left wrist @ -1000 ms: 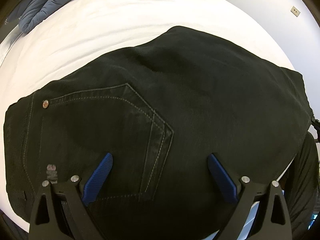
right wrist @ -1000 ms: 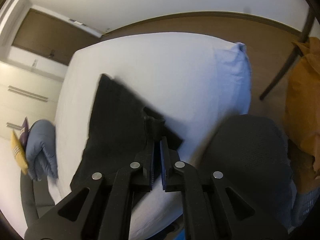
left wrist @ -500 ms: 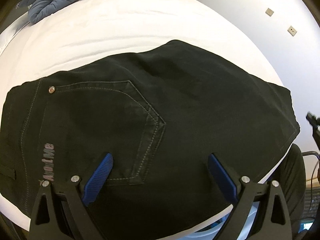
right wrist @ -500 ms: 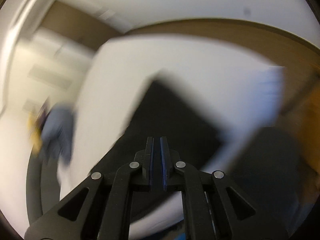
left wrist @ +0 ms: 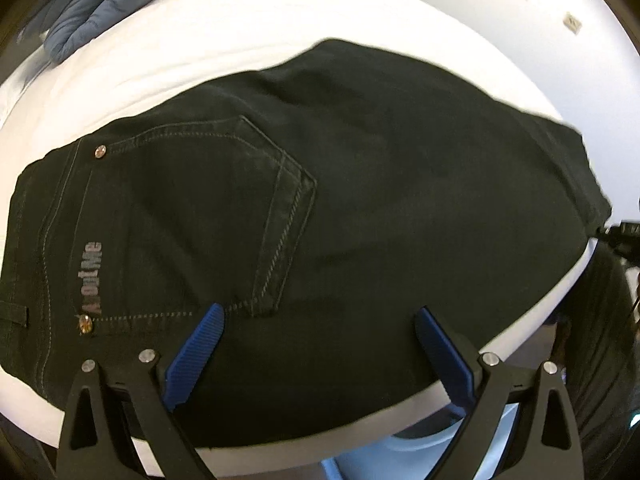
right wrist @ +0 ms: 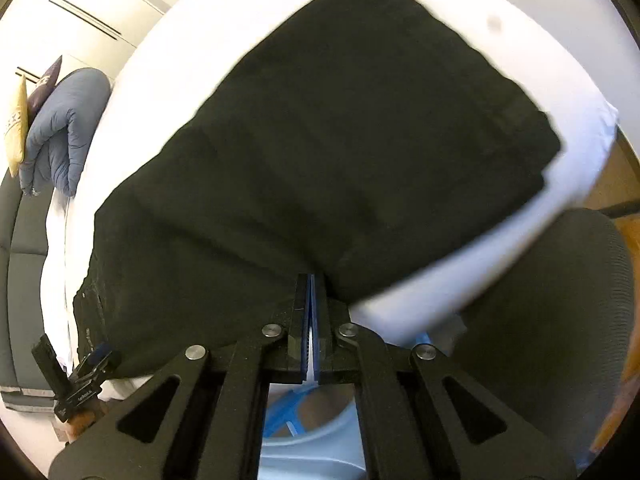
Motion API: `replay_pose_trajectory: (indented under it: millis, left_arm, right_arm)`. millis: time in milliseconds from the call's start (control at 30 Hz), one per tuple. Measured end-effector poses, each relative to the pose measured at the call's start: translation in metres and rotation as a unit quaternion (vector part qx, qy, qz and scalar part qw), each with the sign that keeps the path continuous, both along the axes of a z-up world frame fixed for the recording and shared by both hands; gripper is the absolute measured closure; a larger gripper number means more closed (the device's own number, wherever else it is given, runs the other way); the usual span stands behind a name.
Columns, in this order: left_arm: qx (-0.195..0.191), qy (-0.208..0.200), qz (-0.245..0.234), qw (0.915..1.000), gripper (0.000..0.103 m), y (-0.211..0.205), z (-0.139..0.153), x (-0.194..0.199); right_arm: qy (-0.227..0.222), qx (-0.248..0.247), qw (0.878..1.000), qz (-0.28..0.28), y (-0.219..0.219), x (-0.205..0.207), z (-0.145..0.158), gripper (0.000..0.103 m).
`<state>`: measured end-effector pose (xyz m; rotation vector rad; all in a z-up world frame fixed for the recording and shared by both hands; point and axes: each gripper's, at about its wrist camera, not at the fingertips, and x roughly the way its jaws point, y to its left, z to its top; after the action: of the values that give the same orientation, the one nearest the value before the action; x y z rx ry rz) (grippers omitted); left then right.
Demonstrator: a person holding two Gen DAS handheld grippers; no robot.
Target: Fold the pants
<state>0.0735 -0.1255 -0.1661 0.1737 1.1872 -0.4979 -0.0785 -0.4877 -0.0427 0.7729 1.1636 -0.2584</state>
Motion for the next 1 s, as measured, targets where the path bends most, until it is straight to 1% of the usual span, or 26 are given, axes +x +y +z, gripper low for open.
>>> replay_pose_trajectory:
  millis: [33, 100, 133, 200, 233, 267, 300, 333, 367, 400, 433, 467, 500, 533, 567, 600, 633, 700, 733, 767, 800, 867, 900, 933, 1000]
  left_arm:
    - [0.004, 0.0, -0.002, 1.0, 0.006, -0.001, -0.001, -0.004]
    - [0.0, 0.002, 0.003, 1.0, 0.006, 0.002, -0.001, -0.01]
    - [-0.007, 0.002, 0.008, 0.9999, 0.006, 0.003, -0.001, -0.01]
    - [-0.016, -0.001, 0.014, 0.9998, 0.006, 0.008, 0.0, -0.013]
    - [-0.016, -0.002, 0.015, 0.9998, 0.006, 0.005, 0.0, -0.009]
    - [-0.015, -0.003, 0.016, 0.9998, 0.006, 0.004, 0.0, -0.01]
    - [-0.012, -0.003, 0.016, 0.9998, 0.006, 0.003, -0.001, -0.01]
    - [-0.011, -0.003, 0.017, 0.9998, 0.005, 0.003, -0.001, -0.009]
    - [-0.011, -0.003, 0.017, 0.9998, 0.005, 0.008, 0.0, -0.009]
    - [-0.014, -0.002, 0.018, 0.9998, 0.005, 0.009, 0.0, -0.009]
    - [-0.016, -0.002, 0.018, 0.9997, 0.005, 0.009, 0.001, -0.009]
    - [-0.018, -0.003, 0.017, 0.9997, 0.005, 0.006, -0.001, -0.009]
    - [-0.021, -0.004, 0.017, 0.9996, 0.005, 0.007, -0.001, -0.01]
    - [-0.022, -0.005, 0.017, 0.9996, 0.005, 0.008, -0.001, -0.011]
    - [-0.024, -0.005, 0.018, 0.9995, 0.005, 0.01, -0.001, -0.012]
    - [-0.026, -0.005, 0.018, 0.9995, 0.005, 0.012, 0.0, -0.012]
    - [-0.026, -0.005, 0.019, 0.9995, 0.005, 0.018, 0.003, -0.011]
    - [-0.02, -0.003, 0.025, 0.9995, 0.01, 0.02, 0.01, -0.01]
    - [-0.021, -0.003, 0.03, 0.9993, 0.013, 0.023, 0.017, -0.008]
    - [-0.029, -0.007, 0.037, 0.9989, 0.013, 0.024, 0.025, -0.005]
    - [-0.05, -0.018, 0.043, 0.9977, 0.013, 0.025, 0.037, -0.001]
    - [-0.073, -0.033, 0.041, 0.9959, 0.013, 0.02, 0.054, 0.011]
    - [-0.08, -0.039, 0.036, 0.9954, 0.013, 0.013, 0.06, 0.019]
    - [-0.089, -0.046, 0.034, 0.9944, 0.013, 0.006, 0.064, 0.028]
    - [-0.122, -0.045, 0.03, 0.9911, 0.013, -0.005, 0.063, 0.045]
  right_arm:
    - [0.015, -0.011, 1.0, 0.005, 0.001, 0.0, 0.0, 0.103]
    - [0.069, -0.058, 0.996, 0.017, 0.007, -0.001, 0.003, 0.103]
    - [0.069, -0.064, 0.995, 0.019, 0.01, 0.0, 0.01, 0.103]
    - [0.004, -0.059, 0.998, 0.034, 0.022, 0.009, 0.04, 0.103]
    - [-0.027, -0.063, 0.997, 0.046, 0.03, 0.018, 0.054, 0.103]
    - [-0.058, -0.069, 0.994, 0.064, 0.042, 0.031, 0.068, 0.099]
    - [-0.087, -0.067, 0.99, 0.084, 0.056, 0.043, 0.077, 0.099]
    - [-0.118, -0.046, 0.986, 0.108, 0.072, 0.058, 0.083, 0.099]
    - [-0.136, -0.018, 0.982, 0.131, 0.086, 0.074, 0.081, 0.099]
    - [-0.139, 0.007, 0.978, 0.158, 0.105, 0.087, 0.076, 0.099]
    - [-0.129, 0.02, 0.974, 0.187, 0.123, 0.104, 0.067, 0.099]
    - [-0.102, 0.01, 0.971, 0.217, 0.143, 0.117, 0.05, 0.099]
    - [-0.081, -0.001, 0.97, 0.231, 0.156, 0.115, 0.042, 0.099]
    - [-0.04, -0.007, 0.968, 0.25, 0.169, 0.115, 0.021, 0.099]
    - [-0.008, 0.005, 0.966, 0.259, 0.175, 0.108, 0.002, 0.099]
    - [-0.01, 0.013, 0.967, 0.255, 0.177, 0.091, -0.008, 0.099]
    - [-0.027, 0.011, 0.967, 0.252, 0.174, 0.08, -0.012, 0.1]
    - [-0.039, -0.003, 0.964, 0.264, 0.171, 0.059, -0.017, 0.1]
    - [-0.033, -0.001, 0.964, 0.262, 0.167, 0.05, -0.021, 0.1]
    - [-0.016, -0.002, 0.966, 0.257, 0.163, 0.05, -0.029, 0.1]
    - [0.001, -0.001, 0.968, 0.251, 0.169, 0.042, -0.031, 0.1]
    - [0.013, 0.017, 0.971, 0.238, 0.164, 0.038, -0.04, 0.1]
    - [0.023, 0.007, 0.972, 0.235, 0.165, 0.037, -0.034, 0.1]
    - [0.018, -0.002, 0.971, 0.24, 0.168, 0.038, -0.027, 0.1]
    - [-0.02, -0.006, 0.968, 0.251, 0.176, 0.034, 0.007, 0.1]
